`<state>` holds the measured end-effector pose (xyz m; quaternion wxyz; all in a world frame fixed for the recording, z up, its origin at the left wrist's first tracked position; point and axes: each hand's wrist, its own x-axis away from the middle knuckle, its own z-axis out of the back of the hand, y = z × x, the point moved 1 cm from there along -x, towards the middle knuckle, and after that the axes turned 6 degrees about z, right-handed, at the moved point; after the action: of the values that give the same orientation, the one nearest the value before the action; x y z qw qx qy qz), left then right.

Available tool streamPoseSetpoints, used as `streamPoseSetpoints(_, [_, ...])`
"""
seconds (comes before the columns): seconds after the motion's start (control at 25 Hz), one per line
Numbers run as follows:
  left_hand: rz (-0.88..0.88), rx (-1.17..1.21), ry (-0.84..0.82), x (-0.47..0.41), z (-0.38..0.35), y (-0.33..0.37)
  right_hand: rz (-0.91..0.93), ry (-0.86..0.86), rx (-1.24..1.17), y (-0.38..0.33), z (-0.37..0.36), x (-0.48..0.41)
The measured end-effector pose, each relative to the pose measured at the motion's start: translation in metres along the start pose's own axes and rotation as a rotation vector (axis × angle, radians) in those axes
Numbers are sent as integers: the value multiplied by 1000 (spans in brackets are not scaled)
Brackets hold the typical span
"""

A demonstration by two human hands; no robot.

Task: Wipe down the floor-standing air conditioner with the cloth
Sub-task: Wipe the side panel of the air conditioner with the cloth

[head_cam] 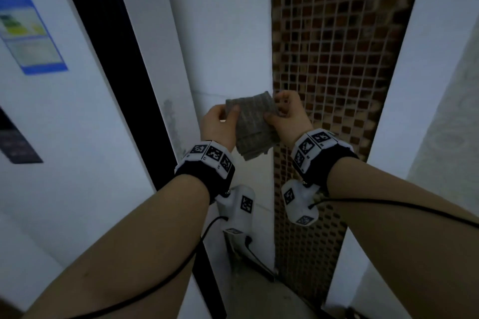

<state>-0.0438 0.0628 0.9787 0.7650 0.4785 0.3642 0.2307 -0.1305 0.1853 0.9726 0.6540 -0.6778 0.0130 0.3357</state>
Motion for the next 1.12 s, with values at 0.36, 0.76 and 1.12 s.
streamPoseSetpoints(0.36, [-170, -98, 326, -38, 79, 131, 294, 26, -45, -144, -21, -69])
streamPoseSetpoints(0.76, [-474, -310, 741, -94, 188, 211, 520, 88, -248, -223, -81, -121])
streamPoseSetpoints(1.12, [-596, -341, 752, -137, 233, 245, 533, 86, -411, -260, -121, -177])
